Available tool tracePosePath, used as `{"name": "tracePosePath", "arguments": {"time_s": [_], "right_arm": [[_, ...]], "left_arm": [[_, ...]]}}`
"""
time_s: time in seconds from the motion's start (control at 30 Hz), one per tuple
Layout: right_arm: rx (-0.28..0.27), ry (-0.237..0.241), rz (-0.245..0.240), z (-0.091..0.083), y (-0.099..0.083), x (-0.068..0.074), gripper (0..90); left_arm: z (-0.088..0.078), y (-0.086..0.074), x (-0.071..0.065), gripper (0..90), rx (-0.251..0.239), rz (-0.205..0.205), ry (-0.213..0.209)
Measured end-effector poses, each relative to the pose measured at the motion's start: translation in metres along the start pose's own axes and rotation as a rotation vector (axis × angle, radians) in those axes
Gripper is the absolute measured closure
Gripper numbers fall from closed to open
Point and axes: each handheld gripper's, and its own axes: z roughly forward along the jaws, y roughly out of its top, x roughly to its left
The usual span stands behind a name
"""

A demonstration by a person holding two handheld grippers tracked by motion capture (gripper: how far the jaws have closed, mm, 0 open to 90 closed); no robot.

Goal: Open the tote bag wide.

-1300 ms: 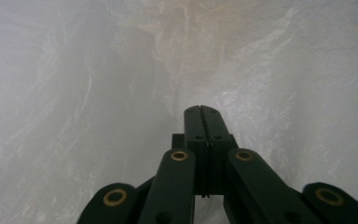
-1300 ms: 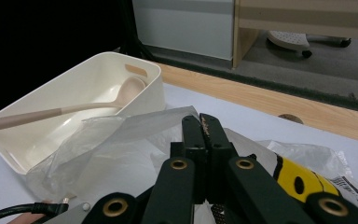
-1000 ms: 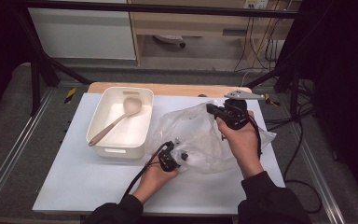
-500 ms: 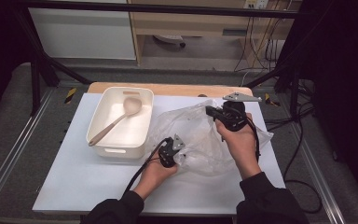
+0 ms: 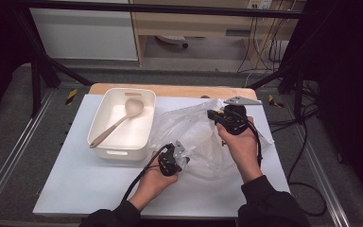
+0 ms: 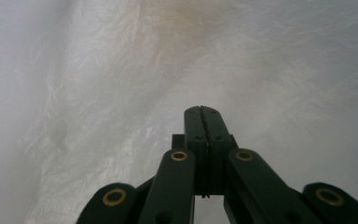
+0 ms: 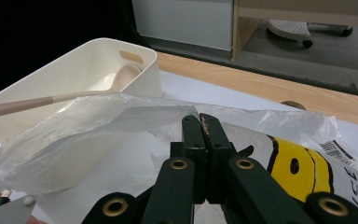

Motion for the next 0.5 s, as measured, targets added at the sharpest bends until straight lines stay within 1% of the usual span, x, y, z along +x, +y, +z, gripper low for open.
{"name": "tracePosePath", "arguments": {"time_s": [0.07, 0.1, 0.17, 0.2, 0.27, 0.37, 0.5], "right_arm": [[0.001, 0.004, 0.0, 0.001, -0.002, 0.001, 90.0], [0.005, 0.004, -0.002, 0.002, -0.003, 0.001, 90.0], [0.014, 0.005, -0.008, 0.003, -0.006, 0.003, 90.0], [0.017, 0.006, -0.007, 0.004, -0.007, 0.003, 90.0], [0.022, 0.011, -0.006, 0.006, -0.01, 0.004, 90.0], [0.026, 0.013, -0.006, 0.006, -0.012, 0.004, 90.0], [0.025, 0.02, -0.006, 0.003, -0.01, 0.004, 90.0]], "left_arm": [[-0.005, 0.0, -0.002, 90.0, -0.026, -0.021, -0.028], [-0.008, 0.0, -0.004, 90.0, -0.039, -0.017, -0.028], [-0.013, 0.001, -0.008, 90.0, -0.04, 0.004, -0.01], [-0.016, 0.001, -0.008, 90.0, -0.05, 0.005, -0.011], [-0.022, 0.003, -0.007, 90.0, -0.063, 0.0, -0.011], [-0.033, 0.005, -0.002, 90.0, -0.088, -0.026, -0.029], [-0.051, 0.009, 0.005, 90.0, -0.111, -0.057, -0.041]]}}
